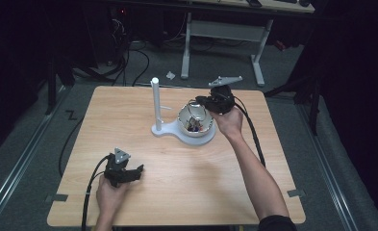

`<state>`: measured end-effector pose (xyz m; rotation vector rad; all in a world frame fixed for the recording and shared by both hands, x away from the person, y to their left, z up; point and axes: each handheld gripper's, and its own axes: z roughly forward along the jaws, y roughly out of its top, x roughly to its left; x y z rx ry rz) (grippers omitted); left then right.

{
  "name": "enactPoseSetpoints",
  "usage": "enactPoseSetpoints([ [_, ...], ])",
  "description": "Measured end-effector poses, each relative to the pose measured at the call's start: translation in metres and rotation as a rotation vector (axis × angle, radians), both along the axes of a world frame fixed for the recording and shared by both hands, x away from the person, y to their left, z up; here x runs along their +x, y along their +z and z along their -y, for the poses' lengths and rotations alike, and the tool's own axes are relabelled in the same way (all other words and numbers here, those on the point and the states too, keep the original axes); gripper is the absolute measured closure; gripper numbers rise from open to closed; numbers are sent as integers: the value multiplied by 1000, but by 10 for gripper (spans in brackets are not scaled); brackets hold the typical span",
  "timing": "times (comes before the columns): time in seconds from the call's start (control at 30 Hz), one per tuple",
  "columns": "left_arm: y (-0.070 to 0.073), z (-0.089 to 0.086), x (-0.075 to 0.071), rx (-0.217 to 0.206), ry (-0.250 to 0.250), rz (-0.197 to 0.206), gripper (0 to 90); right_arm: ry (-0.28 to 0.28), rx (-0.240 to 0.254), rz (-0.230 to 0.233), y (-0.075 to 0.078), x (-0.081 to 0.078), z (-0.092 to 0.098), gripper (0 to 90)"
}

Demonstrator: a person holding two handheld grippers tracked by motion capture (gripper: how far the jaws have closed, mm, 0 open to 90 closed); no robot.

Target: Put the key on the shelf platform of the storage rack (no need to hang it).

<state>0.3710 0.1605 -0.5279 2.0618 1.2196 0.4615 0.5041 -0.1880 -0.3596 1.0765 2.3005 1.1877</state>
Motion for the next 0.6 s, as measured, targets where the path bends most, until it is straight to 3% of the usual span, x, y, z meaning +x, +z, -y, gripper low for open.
enactPoseSetpoints([
  [0.6, 0, 0, 0, -2, 0, 0, 230, -14, 0, -33, -26, 2, 3, 877],
])
